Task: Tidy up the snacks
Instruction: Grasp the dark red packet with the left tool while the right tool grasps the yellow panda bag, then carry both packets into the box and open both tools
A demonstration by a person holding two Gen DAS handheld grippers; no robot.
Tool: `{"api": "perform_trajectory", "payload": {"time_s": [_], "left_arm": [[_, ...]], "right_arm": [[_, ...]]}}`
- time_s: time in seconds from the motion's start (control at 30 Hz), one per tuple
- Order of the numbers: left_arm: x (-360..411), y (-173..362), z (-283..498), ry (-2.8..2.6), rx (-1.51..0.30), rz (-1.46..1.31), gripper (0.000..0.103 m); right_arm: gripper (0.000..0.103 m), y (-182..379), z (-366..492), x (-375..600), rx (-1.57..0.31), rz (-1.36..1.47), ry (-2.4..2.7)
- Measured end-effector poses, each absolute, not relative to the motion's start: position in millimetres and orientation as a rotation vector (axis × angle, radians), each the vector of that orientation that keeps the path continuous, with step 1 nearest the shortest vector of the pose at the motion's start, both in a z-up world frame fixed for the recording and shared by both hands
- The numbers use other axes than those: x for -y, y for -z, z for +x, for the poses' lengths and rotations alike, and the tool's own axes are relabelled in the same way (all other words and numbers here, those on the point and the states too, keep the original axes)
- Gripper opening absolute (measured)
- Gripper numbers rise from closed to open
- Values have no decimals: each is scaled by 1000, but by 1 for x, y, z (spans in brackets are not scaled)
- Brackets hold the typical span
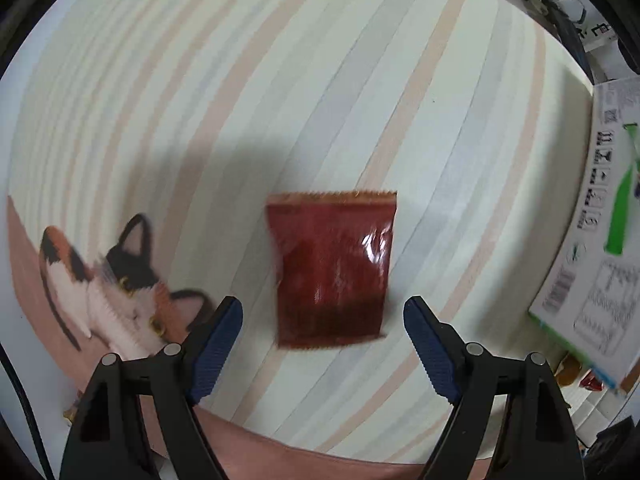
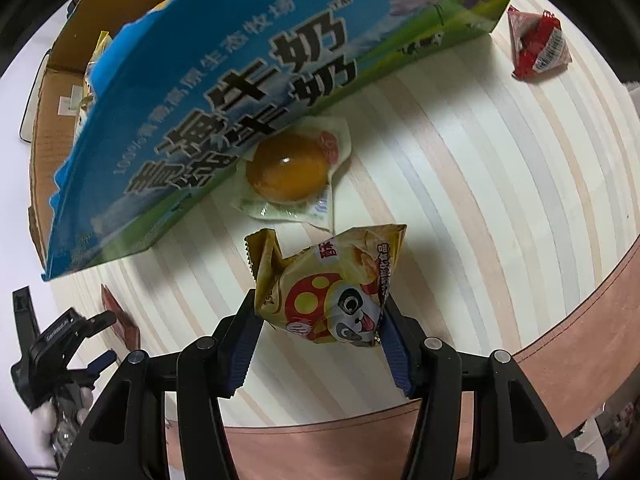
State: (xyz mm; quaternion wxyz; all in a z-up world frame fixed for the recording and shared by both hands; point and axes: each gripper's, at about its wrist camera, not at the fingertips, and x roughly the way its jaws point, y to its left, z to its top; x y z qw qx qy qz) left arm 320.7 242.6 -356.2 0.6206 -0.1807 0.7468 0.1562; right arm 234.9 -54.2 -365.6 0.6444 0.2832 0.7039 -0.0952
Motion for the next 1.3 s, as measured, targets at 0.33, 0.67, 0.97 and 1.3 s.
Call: {"api": "perform_trajectory", "payload": {"time_s": [0.33,0.67,0.97,1.3], "left_arm": [[-233,359,325,-321,-1685,-438,54],[-165,350,268,-195,-1660,-285,54],[-88,326,212,-44,-1640,-244,54],[-21,235,225,101,-1479,-204,53]], "right_arm": [[59,345,237,84,-1578,634,216],[59,332,224,116,-1615,580,139],[58,321,185,138,-1648,533,65],[58,256,181,159,-1561,557,-48]]}}
